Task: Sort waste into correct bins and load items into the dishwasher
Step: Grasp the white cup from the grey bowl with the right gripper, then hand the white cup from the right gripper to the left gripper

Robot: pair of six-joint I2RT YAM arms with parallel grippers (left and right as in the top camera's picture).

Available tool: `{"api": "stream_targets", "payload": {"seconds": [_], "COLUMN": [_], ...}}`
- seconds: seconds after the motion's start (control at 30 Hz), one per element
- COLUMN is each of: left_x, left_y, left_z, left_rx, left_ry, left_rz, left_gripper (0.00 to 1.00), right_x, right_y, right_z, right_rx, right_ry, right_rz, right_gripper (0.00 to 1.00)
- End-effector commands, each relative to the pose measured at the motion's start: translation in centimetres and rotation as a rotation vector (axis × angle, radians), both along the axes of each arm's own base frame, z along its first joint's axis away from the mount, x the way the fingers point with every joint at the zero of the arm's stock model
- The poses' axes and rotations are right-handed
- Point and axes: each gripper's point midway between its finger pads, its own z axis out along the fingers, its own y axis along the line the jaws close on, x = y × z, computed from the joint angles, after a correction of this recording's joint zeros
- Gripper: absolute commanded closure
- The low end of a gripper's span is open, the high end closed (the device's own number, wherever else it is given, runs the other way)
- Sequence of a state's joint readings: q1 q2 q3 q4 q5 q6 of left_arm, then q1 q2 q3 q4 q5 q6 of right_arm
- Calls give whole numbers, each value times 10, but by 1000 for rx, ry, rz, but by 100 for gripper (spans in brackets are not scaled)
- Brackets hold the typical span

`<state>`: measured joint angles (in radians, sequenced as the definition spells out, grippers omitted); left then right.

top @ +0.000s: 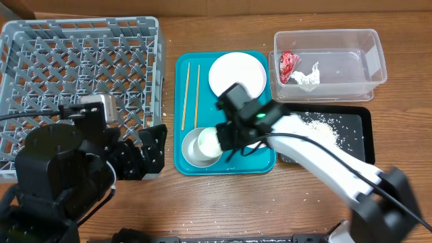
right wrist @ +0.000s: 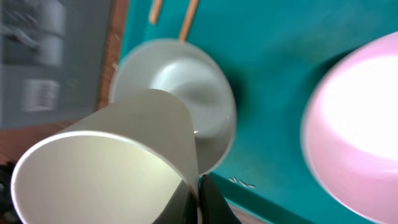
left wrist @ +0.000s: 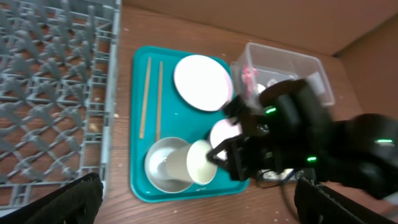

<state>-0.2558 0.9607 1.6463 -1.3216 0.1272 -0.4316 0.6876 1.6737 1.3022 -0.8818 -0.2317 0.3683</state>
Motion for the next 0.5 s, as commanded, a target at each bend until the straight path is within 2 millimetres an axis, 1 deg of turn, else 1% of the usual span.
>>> {"api": "stream_targets", "payload": {"seconds": [0.0, 0.03, 0.07, 0.17, 0.27, 0.33, 0.4, 0.47], "left_x": [6, 11, 14, 26, 37, 39, 38, 36], "left_y": [-17, -18, -21, -49, -86, -108, -120, -128], "left_z": [-1, -4, -6, -4, 8, 21, 31, 36], "left_rx": [-40, -35, -39, -123, -234, -327, -409, -472], "left_ry": [22, 32, 43, 67, 42, 8, -11, -15], "left_rz": [-71, -76, -81, -203, -419, -593, -721, -823], "left_gripper": [0, 0, 0, 0, 0, 0, 0, 0], "right_x": [18, 21, 23, 20, 5, -8, -17, -25], "right_y": [-18, -29, -36, -55, -64, -70, -76, -79], "right_z": [77, 94, 105, 147, 187, 212, 231, 250], "right_rx": [124, 152, 174, 281, 420, 506, 568, 634], "right_ry": [-158, -191, -211, -300, -382, -439, -482, -527], "right_rz": [-65, -90, -101, -65, 35, 112, 144, 183], "right_gripper": [96, 96, 96, 96, 96, 96, 96, 96]}}
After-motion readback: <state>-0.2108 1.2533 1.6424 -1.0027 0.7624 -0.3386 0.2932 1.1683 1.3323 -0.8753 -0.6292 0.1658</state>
